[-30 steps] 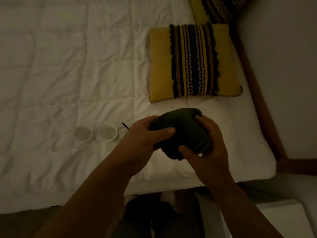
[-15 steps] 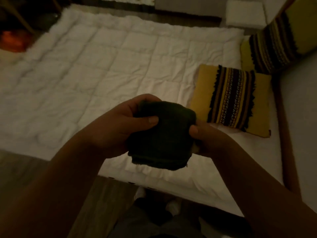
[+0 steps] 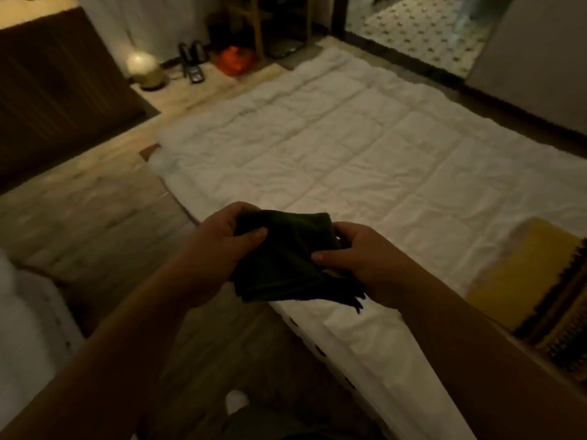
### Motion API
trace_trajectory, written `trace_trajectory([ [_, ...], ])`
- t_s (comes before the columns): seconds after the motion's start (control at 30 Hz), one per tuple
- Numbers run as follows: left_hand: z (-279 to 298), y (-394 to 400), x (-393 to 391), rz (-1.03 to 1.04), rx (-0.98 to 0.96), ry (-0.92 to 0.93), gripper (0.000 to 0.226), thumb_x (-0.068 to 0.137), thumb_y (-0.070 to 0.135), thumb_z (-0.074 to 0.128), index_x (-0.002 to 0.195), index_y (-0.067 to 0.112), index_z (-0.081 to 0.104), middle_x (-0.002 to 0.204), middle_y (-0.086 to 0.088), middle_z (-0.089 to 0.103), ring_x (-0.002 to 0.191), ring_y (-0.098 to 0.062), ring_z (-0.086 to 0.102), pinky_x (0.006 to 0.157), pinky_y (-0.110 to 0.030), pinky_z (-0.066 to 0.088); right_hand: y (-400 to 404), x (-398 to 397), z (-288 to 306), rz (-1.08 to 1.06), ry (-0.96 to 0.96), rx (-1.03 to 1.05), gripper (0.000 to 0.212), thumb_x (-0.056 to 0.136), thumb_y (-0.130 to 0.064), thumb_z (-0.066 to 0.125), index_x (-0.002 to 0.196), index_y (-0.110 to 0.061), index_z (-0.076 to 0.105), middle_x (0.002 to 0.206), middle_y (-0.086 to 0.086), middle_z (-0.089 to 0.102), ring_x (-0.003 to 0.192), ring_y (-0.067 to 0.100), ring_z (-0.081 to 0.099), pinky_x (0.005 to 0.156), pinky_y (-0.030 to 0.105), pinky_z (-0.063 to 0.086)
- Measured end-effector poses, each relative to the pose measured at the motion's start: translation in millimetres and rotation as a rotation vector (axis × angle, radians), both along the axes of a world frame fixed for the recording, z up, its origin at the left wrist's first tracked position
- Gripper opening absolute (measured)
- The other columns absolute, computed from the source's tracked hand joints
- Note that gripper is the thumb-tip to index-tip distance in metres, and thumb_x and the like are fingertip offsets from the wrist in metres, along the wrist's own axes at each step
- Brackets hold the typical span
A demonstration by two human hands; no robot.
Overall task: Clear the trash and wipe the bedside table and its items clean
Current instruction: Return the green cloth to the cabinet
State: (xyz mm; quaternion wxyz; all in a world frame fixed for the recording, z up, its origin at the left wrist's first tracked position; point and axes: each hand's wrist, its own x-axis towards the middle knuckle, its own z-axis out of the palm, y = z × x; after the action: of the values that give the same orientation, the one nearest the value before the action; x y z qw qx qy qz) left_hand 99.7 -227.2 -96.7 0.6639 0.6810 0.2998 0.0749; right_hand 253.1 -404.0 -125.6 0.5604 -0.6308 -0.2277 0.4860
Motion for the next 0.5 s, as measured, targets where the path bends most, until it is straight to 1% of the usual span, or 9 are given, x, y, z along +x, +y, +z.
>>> trace_trajectory([
  [0.1,-2.2,62.1,-51.7,0.214,0.02,0.045,0.012,0.091,0.018,0.063,0.102,0.023,0.064,0.091,-0.001,0.074,0.083,-0.017,0.072,0.069,-0.033,0.058,80.5,-29.5,13.3,0.158,-0.161,-0.022,0.029,0.082,-0.009,0.072,0.107,-0.023,0.065,0.093,0.002,0.074,0.086,0.02,0.072,0.068,0.028,0.057],
  [0.17,-1.0,97.3,-83.2,0.318,-0.045,0.037,0.015,0.089,0.017,0.064,0.104,0.016,0.066,0.096,-0.006,0.075,0.086,-0.021,0.072,0.076,-0.039,0.057,131.6,-53.0,17.8,0.21,-0.204,-0.004,0.029,0.083,-0.009,0.071,0.106,-0.025,0.065,0.093,0.001,0.074,0.085,0.018,0.072,0.067,0.027,0.057],
  [0.2,0.7,111.1,-96.6,0.375,-0.109,0.02,0.019,0.086,0.017,0.067,0.104,0.012,0.067,0.096,-0.009,0.075,0.087,-0.023,0.073,0.076,-0.037,0.057,153.6,-63.5,19.5,0.217,-0.223,0.004,0.029,0.083,-0.009,0.071,0.105,-0.025,0.065,0.093,0.001,0.074,0.085,0.018,0.072,0.067,0.028,0.057],
  [0.27,8.4,146.9,-133.9,0.527,-0.294,-0.021,0.028,0.076,0.019,0.069,0.1,0.005,0.067,0.092,-0.012,0.075,0.082,-0.023,0.073,0.066,-0.031,0.058,209.8,-94.0,22.6,0.229,-0.241,0.033,0.028,0.082,-0.008,0.072,0.102,-0.026,0.066,0.09,0.0,0.074,0.083,0.018,0.072,0.066,0.026,0.057],
  [0.3,12.7,163.8,-151.9,0.577,-0.366,-0.047,0.03,0.076,0.017,0.068,0.102,0.002,0.067,0.091,-0.013,0.075,0.08,-0.023,0.073,0.061,-0.029,0.057,236.6,-108.9,24.9,0.23,-0.236,0.049,0.028,0.082,-0.007,0.072,0.101,-0.026,0.066,0.089,-0.001,0.075,0.082,0.017,0.072,0.066,0.025,0.057],
  [0.33,15.3,178.0,-165.1,0.609,-0.392,-0.059,0.028,0.08,0.013,0.066,0.105,0.001,0.066,0.092,-0.014,0.074,0.079,-0.023,0.073,0.058,-0.027,0.057,258.2,-119.9,26.7,0.228,-0.23,0.062,0.028,0.082,-0.006,0.072,0.101,-0.026,0.067,0.089,-0.001,0.075,0.082,0.017,0.072,0.066,0.026,0.057],
  [0.43,23.8,226.8,-207.2,0.718,-0.324,-0.086,0.025,0.089,0.004,0.059,0.114,0.008,0.062,0.101,-0.012,0.07,0.078,-0.019,0.073,0.055,-0.024,0.056,329.1,-154.9,34.7,0.286,-0.235,0.093,0.03,0.08,-0.007,0.074,0.102,-0.026,0.067,0.09,-0.002,0.075,0.083,0.017,0.072,0.069,0.029,0.058],
  [0.47,24.9,242.9,-217.3,0.748,-0.277,-0.089,0.026,0.09,0.005,0.059,0.115,0.01,0.062,0.104,-0.011,0.07,0.08,-0.018,0.073,0.058,-0.026,0.057,350.5,-163.1,37.9,0.31,-0.236,0.107,0.03,0.081,-0.007,0.074,0.101,-0.027,0.067,0.09,-0.003,0.075,0.083,0.016,0.072,0.069,0.028,0.058],
  [0.5,25.7,258.2,-225.8,0.771,-0.225,-0.087,0.027,0.09,0.006,0.06,0.117,0.011,0.061,0.107,-0.011,0.069,0.084,-0.02,0.072,0.064,-0.03,0.059,370.0,-169.9,40.6,0.329,-0.236,0.119,0.031,0.081,-0.006,0.073,0.101,-0.028,0.067,0.09,-0.004,0.075,0.083,0.015,0.072,0.067,0.027,0.058],
])
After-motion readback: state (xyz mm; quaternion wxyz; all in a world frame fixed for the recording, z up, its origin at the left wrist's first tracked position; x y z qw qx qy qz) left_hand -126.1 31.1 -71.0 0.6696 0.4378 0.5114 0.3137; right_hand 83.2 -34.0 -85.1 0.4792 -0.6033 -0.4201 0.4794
